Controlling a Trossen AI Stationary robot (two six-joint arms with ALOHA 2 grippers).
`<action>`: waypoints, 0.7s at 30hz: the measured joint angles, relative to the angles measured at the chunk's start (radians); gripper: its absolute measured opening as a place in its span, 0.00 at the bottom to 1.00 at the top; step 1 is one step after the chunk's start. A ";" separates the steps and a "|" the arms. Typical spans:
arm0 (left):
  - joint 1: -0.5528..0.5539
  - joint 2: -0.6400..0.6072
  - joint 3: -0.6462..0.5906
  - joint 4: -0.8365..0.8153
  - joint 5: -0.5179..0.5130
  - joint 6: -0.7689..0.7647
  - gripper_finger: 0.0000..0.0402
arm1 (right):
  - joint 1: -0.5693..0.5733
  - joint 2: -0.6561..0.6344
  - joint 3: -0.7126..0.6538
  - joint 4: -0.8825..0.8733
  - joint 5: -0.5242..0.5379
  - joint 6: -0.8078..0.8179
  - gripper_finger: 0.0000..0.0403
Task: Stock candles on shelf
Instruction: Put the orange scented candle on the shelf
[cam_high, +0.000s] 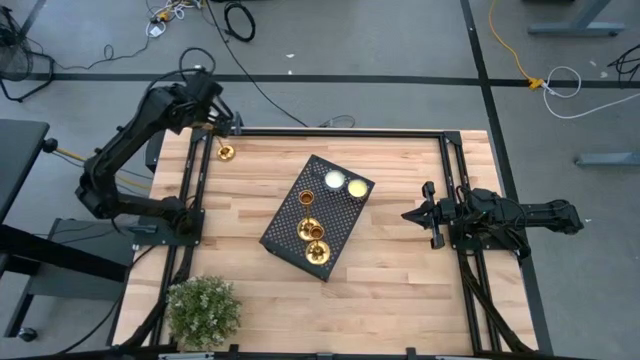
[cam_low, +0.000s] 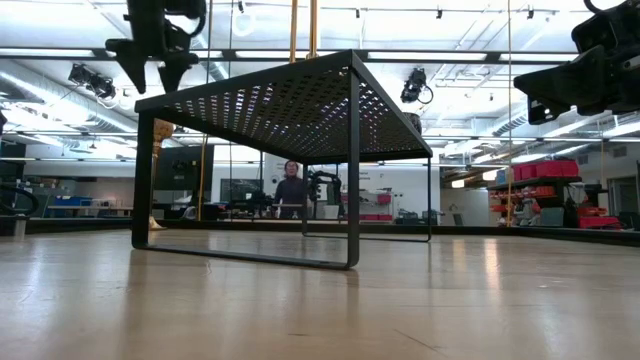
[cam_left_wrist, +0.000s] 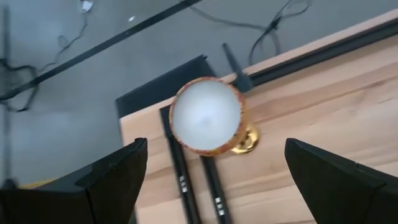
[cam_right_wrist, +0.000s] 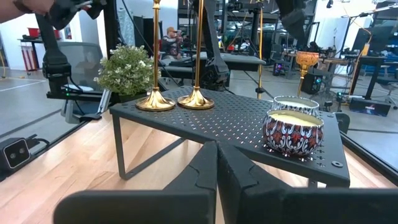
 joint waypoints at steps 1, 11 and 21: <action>-0.006 0.011 0.000 -0.009 -0.019 -0.010 0.95 | 0.000 0.000 0.000 0.000 0.000 0.000 0.02; -0.017 0.068 0.000 -0.053 -0.060 -0.042 0.95 | 0.000 0.000 0.000 0.000 0.000 0.000 0.02; -0.017 0.108 0.000 -0.061 -0.052 -0.065 0.95 | 0.000 0.000 0.000 0.000 0.000 0.000 0.02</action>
